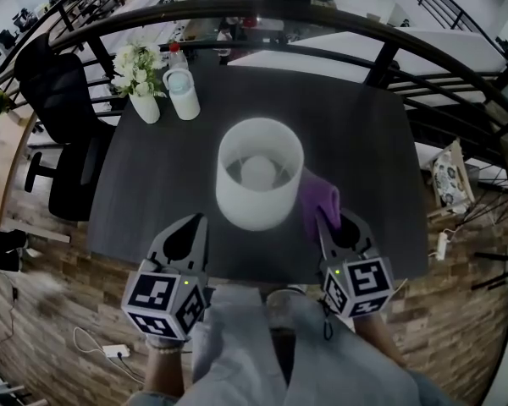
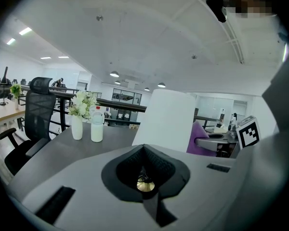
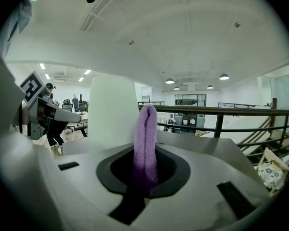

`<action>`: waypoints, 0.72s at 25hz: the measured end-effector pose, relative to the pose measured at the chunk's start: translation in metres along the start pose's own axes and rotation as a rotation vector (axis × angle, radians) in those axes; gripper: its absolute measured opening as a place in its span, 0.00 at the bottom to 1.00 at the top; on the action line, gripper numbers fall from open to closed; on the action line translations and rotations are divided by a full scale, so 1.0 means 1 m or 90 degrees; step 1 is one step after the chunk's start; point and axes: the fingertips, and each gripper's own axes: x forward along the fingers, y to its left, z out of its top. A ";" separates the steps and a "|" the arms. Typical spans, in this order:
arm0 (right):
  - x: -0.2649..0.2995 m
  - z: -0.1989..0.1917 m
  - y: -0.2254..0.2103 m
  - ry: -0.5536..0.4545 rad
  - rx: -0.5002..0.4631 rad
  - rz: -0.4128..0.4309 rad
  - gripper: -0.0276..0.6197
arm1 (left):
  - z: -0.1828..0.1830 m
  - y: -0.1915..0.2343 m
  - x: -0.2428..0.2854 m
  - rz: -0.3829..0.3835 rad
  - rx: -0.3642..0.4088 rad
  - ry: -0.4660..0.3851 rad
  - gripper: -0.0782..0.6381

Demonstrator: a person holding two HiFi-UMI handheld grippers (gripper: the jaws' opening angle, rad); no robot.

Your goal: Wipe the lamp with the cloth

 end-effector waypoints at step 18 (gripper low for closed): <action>-0.002 -0.004 -0.013 0.007 0.008 -0.013 0.12 | -0.005 -0.012 0.005 -0.011 0.003 0.012 0.11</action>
